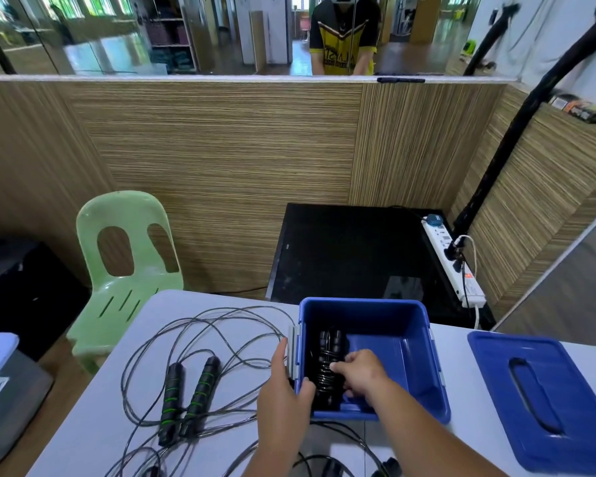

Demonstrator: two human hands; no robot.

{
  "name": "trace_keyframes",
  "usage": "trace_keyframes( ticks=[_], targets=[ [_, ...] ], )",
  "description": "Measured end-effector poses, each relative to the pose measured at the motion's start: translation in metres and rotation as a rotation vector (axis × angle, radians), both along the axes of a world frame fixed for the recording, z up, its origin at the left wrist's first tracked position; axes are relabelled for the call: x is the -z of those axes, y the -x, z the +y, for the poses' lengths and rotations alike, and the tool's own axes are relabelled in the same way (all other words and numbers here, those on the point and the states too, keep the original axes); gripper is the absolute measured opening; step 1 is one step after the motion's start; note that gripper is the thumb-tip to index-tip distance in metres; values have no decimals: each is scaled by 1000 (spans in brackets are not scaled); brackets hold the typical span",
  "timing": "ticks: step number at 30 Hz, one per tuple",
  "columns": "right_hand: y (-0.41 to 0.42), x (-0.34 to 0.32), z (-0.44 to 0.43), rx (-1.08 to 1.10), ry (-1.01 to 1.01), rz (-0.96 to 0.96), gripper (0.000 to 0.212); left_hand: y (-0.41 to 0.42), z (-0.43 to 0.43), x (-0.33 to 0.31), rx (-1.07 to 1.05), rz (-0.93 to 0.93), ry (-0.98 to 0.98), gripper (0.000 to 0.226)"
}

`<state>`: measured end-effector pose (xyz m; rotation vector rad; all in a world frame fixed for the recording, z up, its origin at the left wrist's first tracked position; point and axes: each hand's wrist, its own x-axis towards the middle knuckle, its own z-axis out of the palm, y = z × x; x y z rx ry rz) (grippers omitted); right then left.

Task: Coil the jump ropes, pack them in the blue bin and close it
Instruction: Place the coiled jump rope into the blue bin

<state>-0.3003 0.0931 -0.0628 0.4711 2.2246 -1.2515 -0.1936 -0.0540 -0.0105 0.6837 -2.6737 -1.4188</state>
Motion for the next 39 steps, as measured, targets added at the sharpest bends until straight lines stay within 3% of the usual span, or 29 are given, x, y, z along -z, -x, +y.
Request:
trace_keyframes(
  ticks=[3,7,12,20,26,39],
  targets=[
    [2,4,6,17,18,-39,21,0,1,-2,-2,-3,-9,80],
    [1,3,8,0,46,-21,41,1,2,-2,-7,-20,-4,81],
    [5,1,3,-163,-7,90,49,2,0,1,12,-28,14,83],
    [1,-16,1,-284,-180,86,40,4,0,1,1,-28,18,83],
    [-3,-16,-9,-191,-332,205,64,4,1,-3,1,-40,12,83],
    [-2,-18,-3,-242,-268,233,55,6,1,1,-10,-46,13,82]
  ],
)
